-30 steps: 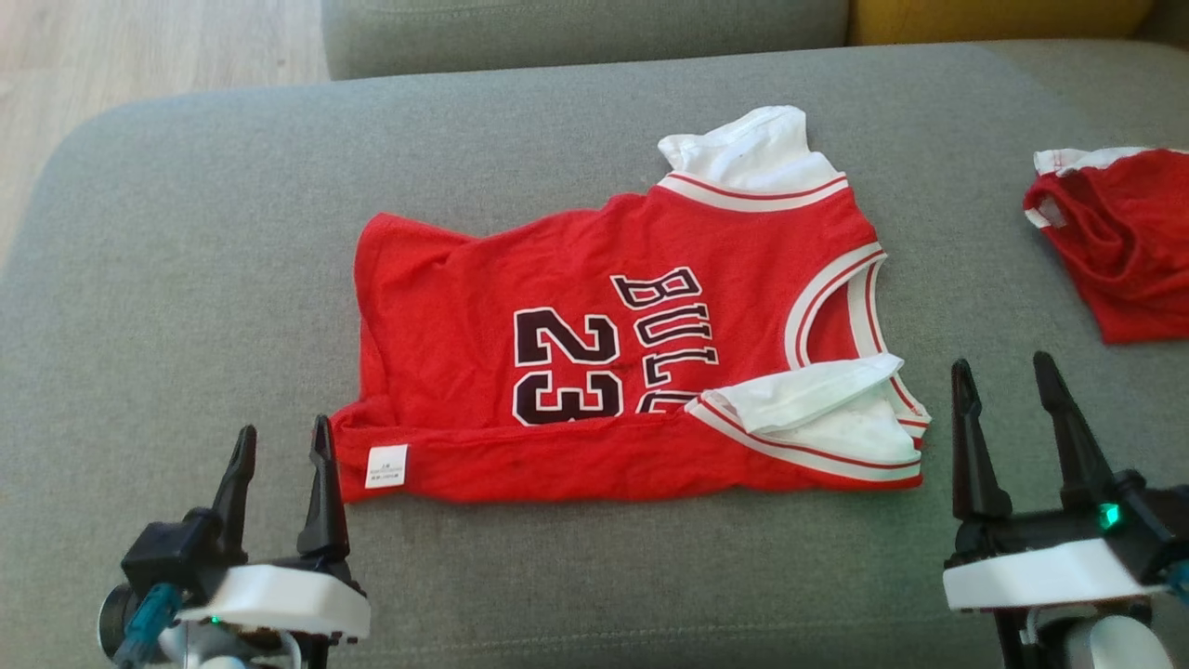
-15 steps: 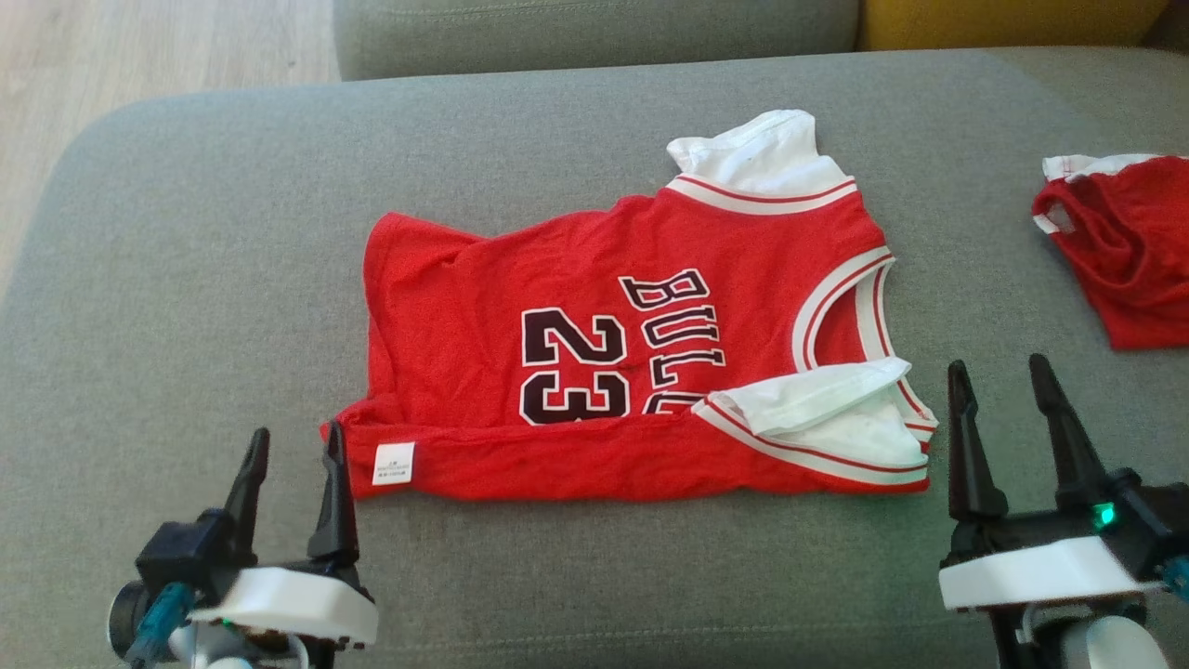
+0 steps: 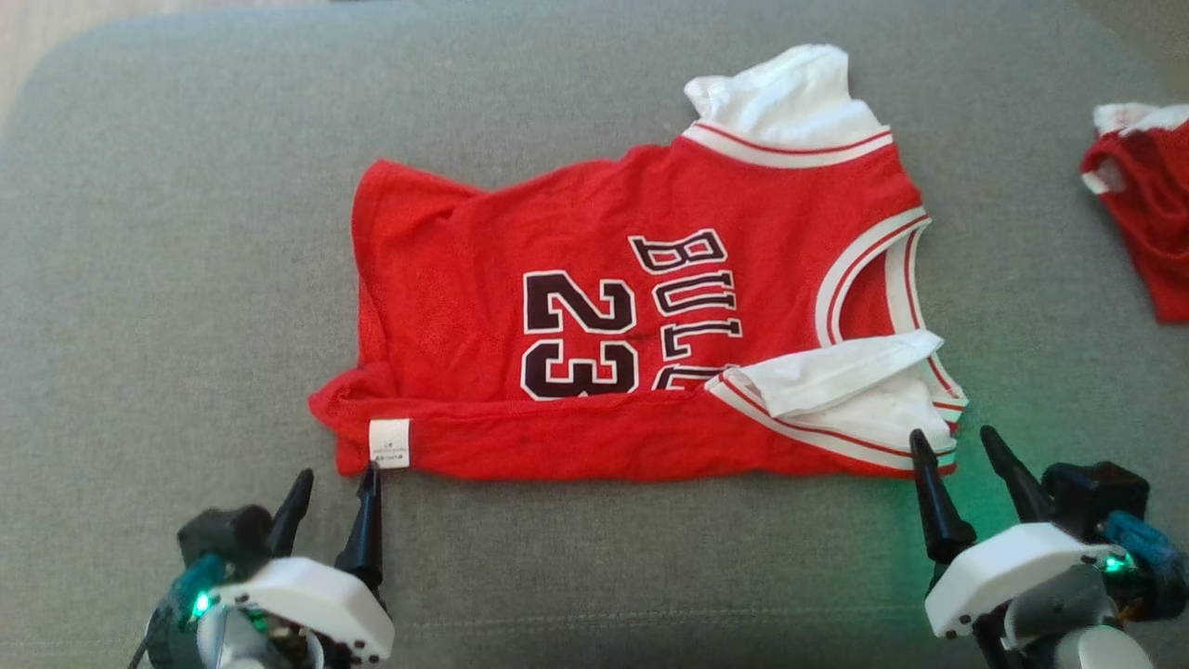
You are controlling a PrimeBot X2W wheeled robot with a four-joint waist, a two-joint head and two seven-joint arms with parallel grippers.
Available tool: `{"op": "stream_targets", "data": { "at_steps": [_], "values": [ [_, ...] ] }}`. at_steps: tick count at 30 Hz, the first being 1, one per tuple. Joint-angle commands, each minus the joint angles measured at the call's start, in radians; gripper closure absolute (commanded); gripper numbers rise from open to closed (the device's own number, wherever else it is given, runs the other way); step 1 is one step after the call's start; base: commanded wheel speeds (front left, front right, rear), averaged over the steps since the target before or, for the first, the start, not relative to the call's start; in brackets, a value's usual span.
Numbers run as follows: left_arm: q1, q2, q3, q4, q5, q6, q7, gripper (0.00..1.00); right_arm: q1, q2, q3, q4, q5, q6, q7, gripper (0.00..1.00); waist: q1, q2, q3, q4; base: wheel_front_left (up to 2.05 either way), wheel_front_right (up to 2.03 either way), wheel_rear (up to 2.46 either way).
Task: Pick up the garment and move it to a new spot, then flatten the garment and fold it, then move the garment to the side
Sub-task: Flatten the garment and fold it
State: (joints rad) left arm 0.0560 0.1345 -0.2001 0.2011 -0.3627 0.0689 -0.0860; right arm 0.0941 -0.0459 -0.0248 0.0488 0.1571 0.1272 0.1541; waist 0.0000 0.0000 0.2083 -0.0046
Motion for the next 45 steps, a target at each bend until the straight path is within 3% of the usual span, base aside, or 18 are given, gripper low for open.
{"op": "stream_targets", "data": {
  "at_steps": [1,13,14,15,16,17,18,32,45],
  "values": [
    [-0.048,0.01,0.031,-0.022,-0.006,-0.006,0.005,0.0,-0.027,-0.005,0.024,-0.03,0.001,0.003,0.006,0.0,0.0,0.0,0.021,0.001,0.0,0.0,0.0],
    [-0.136,0.023,0.023,0.073,-0.043,-0.05,0.039,0.0,-0.063,-0.004,0.017,0.021,0.013,0.003,0.067,0.0,0.0,0.0,0.076,-0.006,0.0,0.0,0.0],
    [-0.141,0.025,0.023,0.079,-0.046,-0.055,0.041,0.1,-0.069,-0.004,0.016,0.028,0.009,0.003,0.067,0.0,0.0,0.0,0.078,-0.006,0.0,0.0,0.0],
    [-0.146,0.027,0.021,0.084,-0.049,-0.061,0.041,0.52,-0.074,-0.004,0.019,0.035,0.016,0.003,0.069,0.0,0.0,0.0,0.08,-0.006,0.0,0.0,0.0],
    [-0.151,0.03,0.02,0.089,-0.051,-0.066,0.042,0.91,-0.079,-0.004,0.022,0.041,0.023,0.003,0.07,0.18,0.0,0.0,0.081,-0.006,0.0,0.0,0.0],
    [-0.155,0.032,0.019,0.093,-0.053,-0.071,0.043,1.0,-0.083,-0.004,0.024,0.046,0.024,0.003,0.072,0.65,0.0,0.0,0.082,-0.005,0.0,0.0,0.0],
    [-0.159,0.034,0.017,0.097,-0.055,-0.075,0.044,1.0,-0.087,-0.004,0.027,0.049,0.027,0.003,0.073,1.0,0.0,0.0,0.083,-0.005,0.0,0.0,0.0],
    [-0.125,0.069,0.019,0.029,-0.052,-0.074,0.02,1.0,-0.061,-0.004,-0.012,0.003,0.071,0.003,0.027,1.0,0.0,0.0,0.044,0.003,0.0,0.0,0.0],
    [0.057,0.081,0.016,-0.14,-0.085,-0.019,0.122,1.0,0.101,-0.004,-0.046,-0.071,0.11,0.003,0.093,1.0,0.0,0.0,-0.031,-0.002,0.0,0.0,0.0]
  ]
}}
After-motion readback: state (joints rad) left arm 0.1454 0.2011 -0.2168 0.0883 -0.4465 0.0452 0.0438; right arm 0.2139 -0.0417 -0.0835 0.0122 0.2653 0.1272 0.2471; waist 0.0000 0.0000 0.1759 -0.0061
